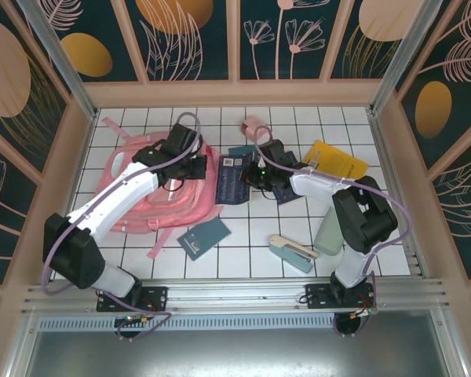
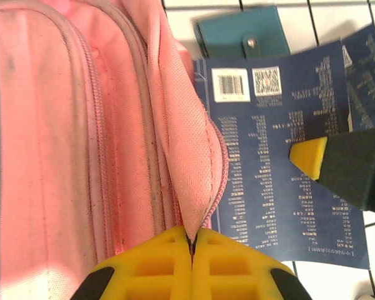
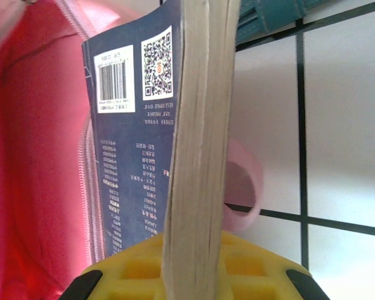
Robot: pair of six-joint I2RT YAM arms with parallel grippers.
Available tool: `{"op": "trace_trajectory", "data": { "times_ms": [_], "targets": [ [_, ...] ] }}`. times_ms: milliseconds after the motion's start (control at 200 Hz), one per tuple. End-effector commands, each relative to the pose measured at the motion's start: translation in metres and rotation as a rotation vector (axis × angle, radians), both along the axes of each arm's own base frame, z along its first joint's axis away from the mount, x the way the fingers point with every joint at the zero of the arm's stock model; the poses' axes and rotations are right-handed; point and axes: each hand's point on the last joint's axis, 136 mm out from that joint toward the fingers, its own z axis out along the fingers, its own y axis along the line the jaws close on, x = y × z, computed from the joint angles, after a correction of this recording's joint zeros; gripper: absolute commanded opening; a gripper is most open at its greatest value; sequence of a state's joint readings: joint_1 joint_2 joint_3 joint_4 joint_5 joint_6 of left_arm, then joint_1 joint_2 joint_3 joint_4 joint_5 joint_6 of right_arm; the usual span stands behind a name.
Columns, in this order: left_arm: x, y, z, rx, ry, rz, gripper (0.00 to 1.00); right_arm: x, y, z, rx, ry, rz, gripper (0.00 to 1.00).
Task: Pack the student bag
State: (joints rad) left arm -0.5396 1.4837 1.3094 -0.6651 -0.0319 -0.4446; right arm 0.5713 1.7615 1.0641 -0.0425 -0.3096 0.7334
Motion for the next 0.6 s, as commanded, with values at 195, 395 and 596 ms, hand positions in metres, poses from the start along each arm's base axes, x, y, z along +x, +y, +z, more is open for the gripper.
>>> {"op": "trace_trajectory", "data": {
  "times_ms": [195,395,596],
  "targets": [
    [-0.002,0.033,0.112,0.029,-0.353,-0.008,0.0,-0.003,-0.007,0.033,-0.001,-0.068,0.027,0.0],
    [-0.009,0.026,0.121,0.032,-0.394,-0.102,0.0,0.0,-0.002,0.134,0.124,-0.224,0.039,0.0],
    [-0.018,0.013,0.146,-0.06,-0.472,-0.173,0.0,-0.013,0.017,0.174,0.27,-0.178,0.108,0.0]
  ]
}}
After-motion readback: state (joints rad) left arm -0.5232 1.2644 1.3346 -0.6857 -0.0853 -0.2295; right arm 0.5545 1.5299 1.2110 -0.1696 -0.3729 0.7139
